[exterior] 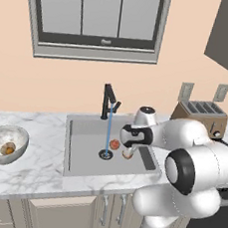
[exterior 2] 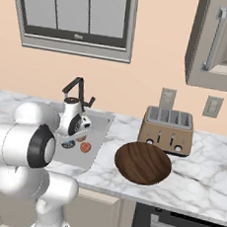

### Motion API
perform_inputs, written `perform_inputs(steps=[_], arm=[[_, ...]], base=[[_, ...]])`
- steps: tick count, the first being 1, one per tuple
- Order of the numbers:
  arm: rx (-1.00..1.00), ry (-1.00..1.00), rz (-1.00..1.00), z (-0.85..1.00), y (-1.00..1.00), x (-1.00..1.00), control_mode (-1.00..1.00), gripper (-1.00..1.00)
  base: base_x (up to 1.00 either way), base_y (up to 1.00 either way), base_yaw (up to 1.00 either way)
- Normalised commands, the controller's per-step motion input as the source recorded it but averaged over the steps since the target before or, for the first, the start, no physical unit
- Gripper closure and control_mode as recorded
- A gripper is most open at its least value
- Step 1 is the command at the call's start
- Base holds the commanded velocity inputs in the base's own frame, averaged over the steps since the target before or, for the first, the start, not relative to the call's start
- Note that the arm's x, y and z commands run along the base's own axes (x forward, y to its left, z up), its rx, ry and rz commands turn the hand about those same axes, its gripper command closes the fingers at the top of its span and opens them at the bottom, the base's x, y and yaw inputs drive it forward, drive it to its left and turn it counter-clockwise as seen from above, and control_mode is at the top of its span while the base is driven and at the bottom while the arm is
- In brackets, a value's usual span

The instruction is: Pick the peachs from the sink and place them in one bowl. Place the mushroom in the other bowl. Then turn off the sink faucet.

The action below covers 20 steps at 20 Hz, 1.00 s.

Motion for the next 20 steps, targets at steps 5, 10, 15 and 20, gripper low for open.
perform_inputs(steps=[5,10,15,20], arm=[[-0.03,0.07,0.12,-0.35,0.00,0.36,-1.00,-1.00],[-0.02,0.02,0.10,-0.35,0.00,0.31,-1.00,-1.00],[-0.01,-0.01,0.06,-0.40,0.00,0.25,-1.00,-1.00],[-0.02,-0.07,0.01,-0.39,0.00,0.22,-1.00,-1.00]], base=[[0.00,0.00,0.00],[0.00,0.00,0.00],[0.00,0.00,0.00],[0.00,0.00,0.00]])
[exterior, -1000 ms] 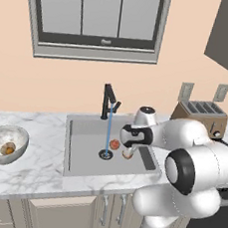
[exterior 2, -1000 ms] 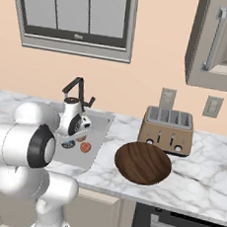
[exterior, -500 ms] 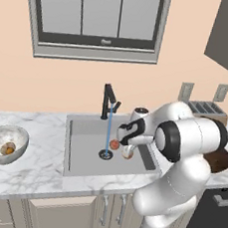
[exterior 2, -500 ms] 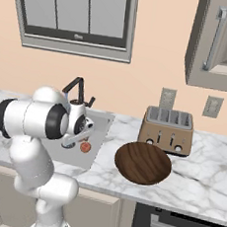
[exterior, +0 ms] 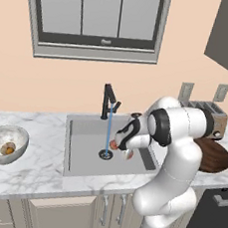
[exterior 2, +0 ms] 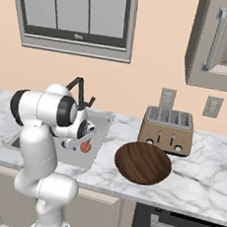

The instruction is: Pick the peachs from the sink and place them in one bowl. Place the mushroom in the other bowl. Then turn off the sink faucet.

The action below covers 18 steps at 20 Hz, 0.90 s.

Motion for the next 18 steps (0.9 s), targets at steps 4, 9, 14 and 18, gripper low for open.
perform_inputs(steps=[4,9,14,18], arm=[[-0.01,-0.04,0.00,-0.33,0.00,0.24,-1.00,-1.00],[-0.01,-0.02,0.00,-0.29,0.00,0.20,-1.00,-1.00],[-0.02,-0.01,0.01,-0.27,0.00,0.14,-1.00,-1.00],[-0.03,-0.04,0.01,-0.36,0.00,0.00,-1.00,-1.00]], base=[[0.00,0.00,0.00],[0.00,0.00,0.00],[0.00,0.00,0.00],[0.00,0.00,0.00]])
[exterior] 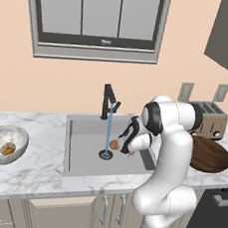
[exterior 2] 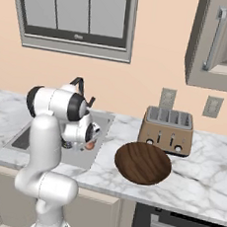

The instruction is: Pick the peachs from the sink and place them in one bowl. Place the mushroom in the other bowl. Then turn off the sink faucet.

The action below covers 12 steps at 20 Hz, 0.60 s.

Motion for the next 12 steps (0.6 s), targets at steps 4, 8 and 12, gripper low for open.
perform_inputs(steps=[4,8,12], arm=[[-0.02,-0.04,0.01,-0.51,0.00,-0.05,-1.00,1.00],[-0.02,-0.10,0.00,-0.36,0.00,-0.21,-1.00,1.00],[0.00,-0.18,0.00,-0.07,0.00,-0.40,-1.00,1.00]], base=[[0.00,0.00,0.00],[0.00,0.00,0.00],[0.00,0.00,0.00]])
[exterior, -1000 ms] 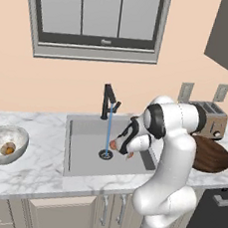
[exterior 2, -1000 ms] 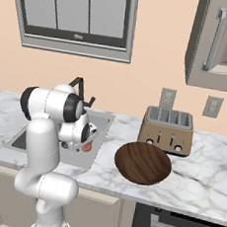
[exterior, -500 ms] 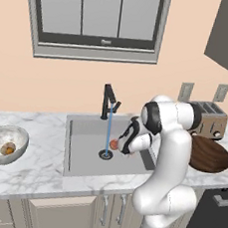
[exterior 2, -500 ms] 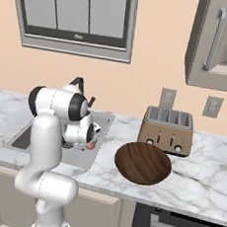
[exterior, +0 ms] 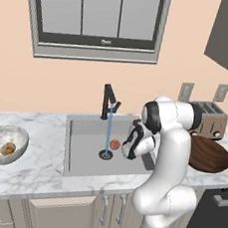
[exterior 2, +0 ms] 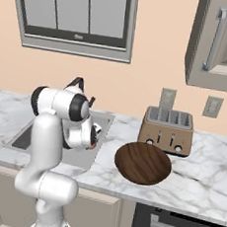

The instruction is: Pick the peachs from the sink and place them in one bowl. Place the mushroom in the other bowl. Then turn off the sink faucet.

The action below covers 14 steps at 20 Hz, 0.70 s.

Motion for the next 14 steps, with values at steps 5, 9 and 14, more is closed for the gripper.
perform_inputs(steps=[5,9,14], arm=[[0.00,-0.23,0.00,0.62,0.00,-0.78,-1.00,1.00],[0.00,-0.15,0.00,1.00,0.00,-0.62,-1.00,1.00],[0.00,0.01,0.00,1.00,0.09,-0.37,-1.00,1.00]], base=[[0.00,0.00,0.00],[0.00,0.00,0.00],[0.00,0.00,0.00]])
